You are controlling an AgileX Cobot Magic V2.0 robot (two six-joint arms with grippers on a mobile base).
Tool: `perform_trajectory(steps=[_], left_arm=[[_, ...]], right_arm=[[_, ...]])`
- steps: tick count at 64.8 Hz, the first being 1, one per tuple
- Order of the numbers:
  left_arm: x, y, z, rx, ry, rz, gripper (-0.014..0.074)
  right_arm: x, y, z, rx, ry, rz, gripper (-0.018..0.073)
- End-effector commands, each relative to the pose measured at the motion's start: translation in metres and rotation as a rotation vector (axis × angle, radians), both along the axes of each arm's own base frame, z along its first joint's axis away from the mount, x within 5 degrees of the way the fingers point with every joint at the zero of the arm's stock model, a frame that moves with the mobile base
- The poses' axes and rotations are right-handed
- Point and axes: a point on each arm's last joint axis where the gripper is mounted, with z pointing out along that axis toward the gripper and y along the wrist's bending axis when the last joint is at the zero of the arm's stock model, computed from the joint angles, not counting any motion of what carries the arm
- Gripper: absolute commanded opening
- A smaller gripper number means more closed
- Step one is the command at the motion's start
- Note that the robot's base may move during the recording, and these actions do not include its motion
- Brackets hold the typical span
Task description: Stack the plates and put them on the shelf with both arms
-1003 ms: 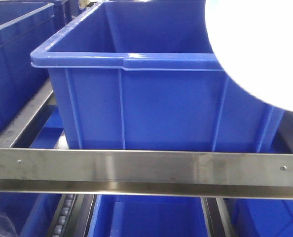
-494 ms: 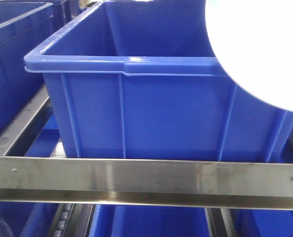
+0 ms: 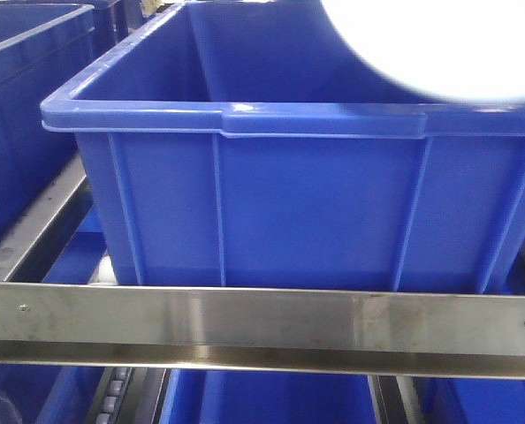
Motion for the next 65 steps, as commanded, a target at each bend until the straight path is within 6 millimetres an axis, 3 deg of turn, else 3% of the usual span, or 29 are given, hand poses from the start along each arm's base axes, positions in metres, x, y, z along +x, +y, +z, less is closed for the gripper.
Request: perform_trajectory(steps=[1,9,17,23,30,37,46,54,65], left_arm=[[0.001,0.001,0.017,-0.009,-0.107,0.006,0.0082],[0.001,0.001,0.017,-0.009,-0.107,0.006,0.0082],[0.001,0.001,0.017,-0.009,-0.107,0.006,0.0082],[0.001,0.001,0.017,-0.009,-0.107,0.006,0.0082],[0.001,0.001,0.017,-0.009,-0.107,0.006,0.0082],[0.001,0.001,0.017,-0.009,-0.107,0.006,0.0082],[0.001,0.001,0.017,-0.009,-0.107,0.006,0.0082],[0.001,0.001,0.017,-0.009,-0.107,0.006,0.0082],[0.001,0.001,0.017,-0.009,-0.107,0.006,0.0082]], right_arm=[[0.029,0.007,0.038,0.032,-0.19,-0.002,0.0058],[0.081,0.021,0.044,0.02,-0.138,0.004,0.0067],[0.123,0.038,0.04,0.012,-0.094,0.028,0.0148],[0.148,0.049,0.037,0.017,-0.071,0.043,0.024],[0.159,0.055,0.034,0.014,-0.032,0.051,0.0343],[0.158,0.054,0.034,0.009,-0.015,0.049,0.0363],[0.145,0.05,0.046,-0.016,-0.057,0.054,0.0231],[0.121,0.043,0.048,-0.025,-0.076,0.057,0.0118],[0.081,0.023,0.034,-0.025,-0.08,0.021,0.0048]])
